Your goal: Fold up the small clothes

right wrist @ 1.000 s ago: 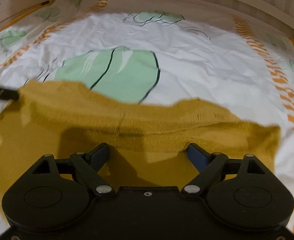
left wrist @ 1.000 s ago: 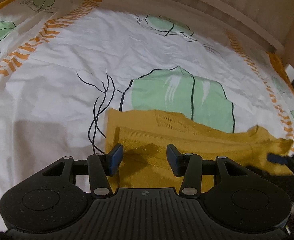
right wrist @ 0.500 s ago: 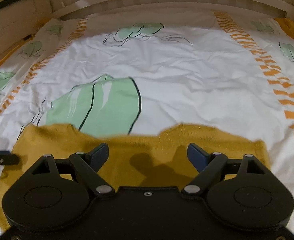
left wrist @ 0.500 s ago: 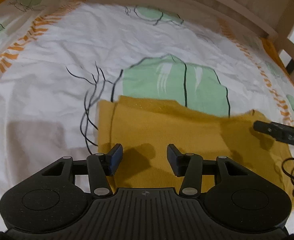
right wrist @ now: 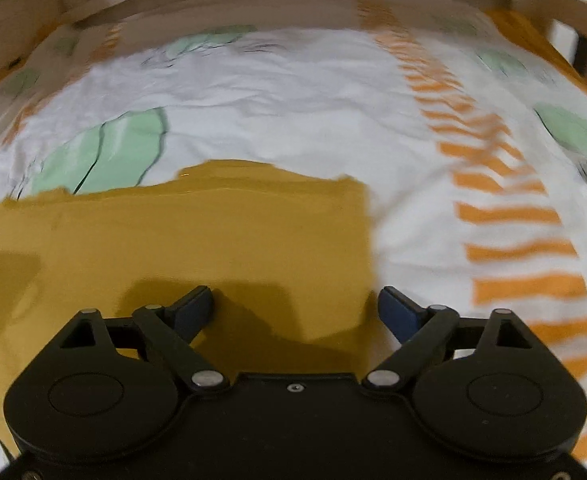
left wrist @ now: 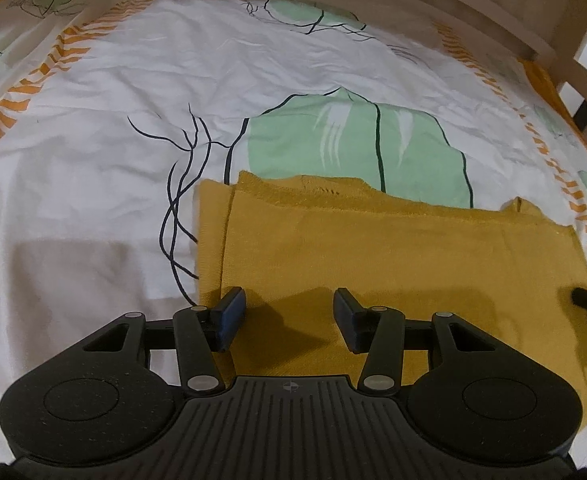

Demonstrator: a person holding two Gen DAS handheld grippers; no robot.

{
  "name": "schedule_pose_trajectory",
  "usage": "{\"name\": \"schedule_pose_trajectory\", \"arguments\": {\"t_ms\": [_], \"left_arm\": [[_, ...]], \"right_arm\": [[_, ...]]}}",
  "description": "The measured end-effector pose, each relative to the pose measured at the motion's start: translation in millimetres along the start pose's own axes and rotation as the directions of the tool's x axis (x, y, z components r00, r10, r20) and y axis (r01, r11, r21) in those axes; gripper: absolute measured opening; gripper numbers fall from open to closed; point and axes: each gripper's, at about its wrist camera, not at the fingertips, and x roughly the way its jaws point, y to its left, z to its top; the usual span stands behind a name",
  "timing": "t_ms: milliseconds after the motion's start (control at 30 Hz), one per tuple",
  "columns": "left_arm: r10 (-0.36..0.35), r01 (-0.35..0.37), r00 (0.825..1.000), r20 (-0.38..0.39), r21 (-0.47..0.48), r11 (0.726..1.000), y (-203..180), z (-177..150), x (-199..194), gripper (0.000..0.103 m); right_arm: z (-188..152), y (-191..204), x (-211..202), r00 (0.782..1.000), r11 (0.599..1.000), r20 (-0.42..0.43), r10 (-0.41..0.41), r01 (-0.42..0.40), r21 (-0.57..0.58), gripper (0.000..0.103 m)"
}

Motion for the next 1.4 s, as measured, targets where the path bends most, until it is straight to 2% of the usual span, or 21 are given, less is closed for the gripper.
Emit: {"name": "schedule_pose_trajectory", "arguments": {"t_ms": [200,333,467,633,667,700,800,967,1200,1267,1400], "left_arm": [[-0.001,0.001,1.000,-0.007,0.040,0.999,-2,-7,-19,0.047],[-0.032,0.034,0.999,-0.025,0.068,0.997,-2,-19,-35,0.048],[-0.056,0.066,0.996,-0.072,0.151,0.986,-10,-36,-43,0.048],[-0.010,0.048,0.988,-0.155,0.245,0.968,-14,-58,-42,0.049],[0.003,0.038,0.987,-0.161,0.252,0.967,-12,-60,-41,0.054],[0.017,0.028,0.985,-0.173,0.250,0.968,-10,-62,-41,0.057],[0.007,0.035,0.982,-0.191,0.217,0.976,-1,-65,-43,0.057],[0.032,0.015,0.979,-0.201,0.228,0.973,-6,-66,-45,0.058],[0.032,0.009,0.974,-0.225,0.177,0.984,-4,-61,-45,0.058],[0.018,0.014,0.977,-0.214,0.146,0.989,-3,-59,-50,0.058],[0.000,0.012,0.989,-0.145,0.082,0.997,0,-50,-64,0.058]], "right_arm": [[-3,-19,-24,0.998,0.991,-0.004,0.070,-0.070,0.112,0.091],[-9,-24,-37,0.990,0.976,-0.007,0.139,-0.136,0.173,0.091],[-15,-25,-46,0.983,0.962,-0.018,0.185,-0.177,0.208,0.092],[-25,-34,-50,0.982,0.954,-0.017,0.186,-0.176,0.244,0.092],[-26,-37,-50,0.983,0.951,-0.017,0.185,-0.175,0.254,0.092],[-27,-39,-50,0.982,0.948,-0.016,0.186,-0.175,0.265,0.092],[-29,-47,-49,0.980,0.937,-0.013,0.198,-0.186,0.295,0.094],[-31,-64,-40,0.962,0.895,-0.017,0.271,-0.245,0.372,0.102],[-35,-74,-29,0.941,0.835,-0.013,0.339,-0.294,0.466,0.102],[-35,-76,-27,0.936,0.818,-0.009,0.352,-0.303,0.488,0.103],[-37,-81,-24,0.931,0.795,-0.003,0.366,-0.311,0.520,0.103]]}}
